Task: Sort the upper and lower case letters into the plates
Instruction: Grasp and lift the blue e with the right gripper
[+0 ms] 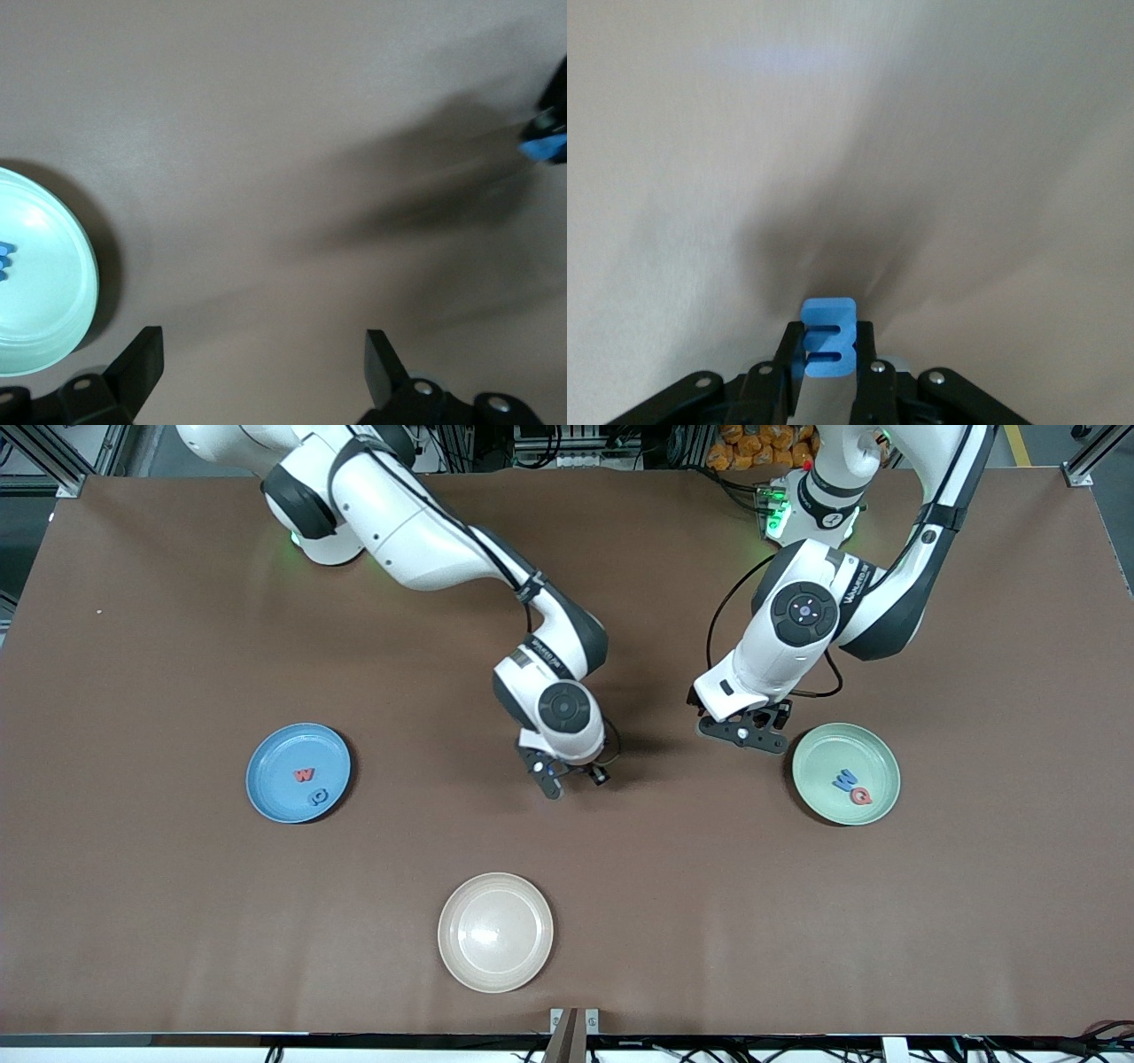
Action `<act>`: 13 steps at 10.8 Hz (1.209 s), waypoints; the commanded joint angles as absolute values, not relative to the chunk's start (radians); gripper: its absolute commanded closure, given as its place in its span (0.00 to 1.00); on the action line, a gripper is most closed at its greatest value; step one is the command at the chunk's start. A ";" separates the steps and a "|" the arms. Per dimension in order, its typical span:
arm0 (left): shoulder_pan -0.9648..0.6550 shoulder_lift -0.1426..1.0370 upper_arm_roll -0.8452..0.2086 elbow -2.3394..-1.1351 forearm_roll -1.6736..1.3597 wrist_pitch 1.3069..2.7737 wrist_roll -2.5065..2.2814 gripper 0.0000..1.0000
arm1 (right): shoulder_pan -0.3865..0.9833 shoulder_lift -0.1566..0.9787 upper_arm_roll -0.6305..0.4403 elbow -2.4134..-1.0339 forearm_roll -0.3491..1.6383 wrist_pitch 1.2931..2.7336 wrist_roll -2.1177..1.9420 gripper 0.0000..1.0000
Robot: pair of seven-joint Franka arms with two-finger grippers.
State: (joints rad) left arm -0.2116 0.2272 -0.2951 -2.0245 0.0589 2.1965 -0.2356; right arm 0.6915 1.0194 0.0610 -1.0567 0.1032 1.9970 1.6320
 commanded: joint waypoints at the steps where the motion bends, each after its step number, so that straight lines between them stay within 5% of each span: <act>1: -0.207 0.193 -0.317 -2.049 0.037 2.192 -0.247 0.00 | 0.620 0.925 0.075 -1.085 0.104 1.838 1.467 1.00; 6: -0.290 0.230 -0.365 -2.048 0.037 2.249 -0.377 0.00 | 0.401 0.746 0.064 -1.300 0.095 1.717 1.015 1.00; 11: -0.483 0.356 -0.403 -2.040 0.052 2.425 -0.667 0.00 | 0.183 0.560 0.055 -1.566 0.031 1.762 0.573 1.00; 13: -0.569 0.422 -0.396 -2.023 0.052 2.480 -0.741 0.07 | 0.123 0.510 0.048 -1.678 0.006 1.854 0.452 1.00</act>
State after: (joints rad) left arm -0.5179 0.3719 -0.4075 -2.0478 0.0582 2.4431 -0.6899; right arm 0.1514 0.5944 0.0400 -1.5332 0.0276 1.7776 0.5350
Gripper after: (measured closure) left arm 0.044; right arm 0.727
